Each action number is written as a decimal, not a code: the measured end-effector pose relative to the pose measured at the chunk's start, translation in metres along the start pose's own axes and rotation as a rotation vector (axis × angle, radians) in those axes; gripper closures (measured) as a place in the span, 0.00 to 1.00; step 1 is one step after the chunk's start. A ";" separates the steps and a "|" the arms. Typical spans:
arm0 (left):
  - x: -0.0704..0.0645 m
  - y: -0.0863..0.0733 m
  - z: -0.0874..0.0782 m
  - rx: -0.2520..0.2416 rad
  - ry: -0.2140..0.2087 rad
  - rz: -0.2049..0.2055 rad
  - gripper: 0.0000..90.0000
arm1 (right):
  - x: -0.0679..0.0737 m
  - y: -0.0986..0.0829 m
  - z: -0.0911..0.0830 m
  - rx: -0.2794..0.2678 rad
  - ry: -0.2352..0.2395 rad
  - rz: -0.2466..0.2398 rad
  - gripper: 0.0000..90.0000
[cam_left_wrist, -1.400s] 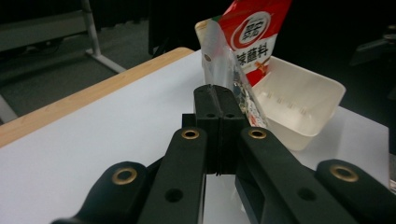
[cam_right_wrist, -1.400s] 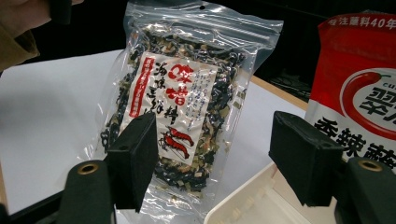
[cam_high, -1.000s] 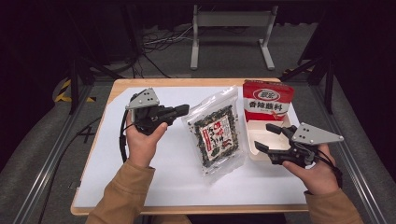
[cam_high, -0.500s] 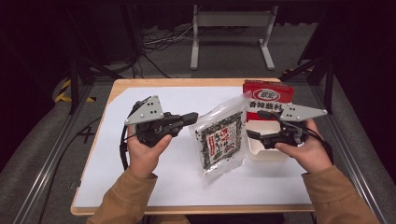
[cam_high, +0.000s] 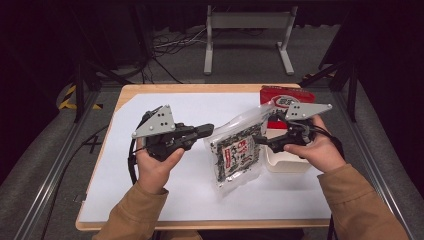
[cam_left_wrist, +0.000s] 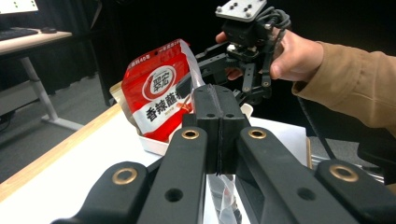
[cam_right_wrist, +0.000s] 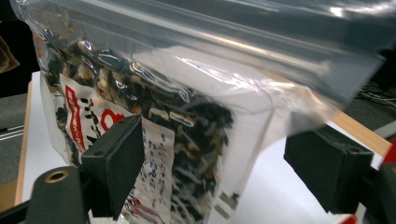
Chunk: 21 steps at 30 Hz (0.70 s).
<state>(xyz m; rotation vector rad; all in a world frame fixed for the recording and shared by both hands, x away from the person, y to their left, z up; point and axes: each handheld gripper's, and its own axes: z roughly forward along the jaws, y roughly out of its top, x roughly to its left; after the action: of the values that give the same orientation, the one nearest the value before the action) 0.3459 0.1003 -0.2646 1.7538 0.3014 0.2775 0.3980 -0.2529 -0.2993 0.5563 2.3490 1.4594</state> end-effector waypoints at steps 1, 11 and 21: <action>0.000 0.000 0.000 0.000 0.000 -0.002 1.00 | 0.000 0.001 0.002 0.002 0.005 0.000 0.23; 0.003 -0.001 -0.003 -0.008 0.006 -0.010 1.00 | -0.001 0.002 0.009 -0.022 0.108 -0.043 0.36; 0.007 -0.003 -0.006 -0.019 0.027 -0.029 1.00 | 0.013 0.006 -0.002 0.049 0.275 -0.105 0.77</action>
<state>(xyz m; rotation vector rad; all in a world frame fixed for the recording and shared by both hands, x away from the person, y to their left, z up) 0.3504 0.1089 -0.2660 1.7270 0.3427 0.2830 0.3868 -0.2457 -0.2941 0.2518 2.5840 1.5163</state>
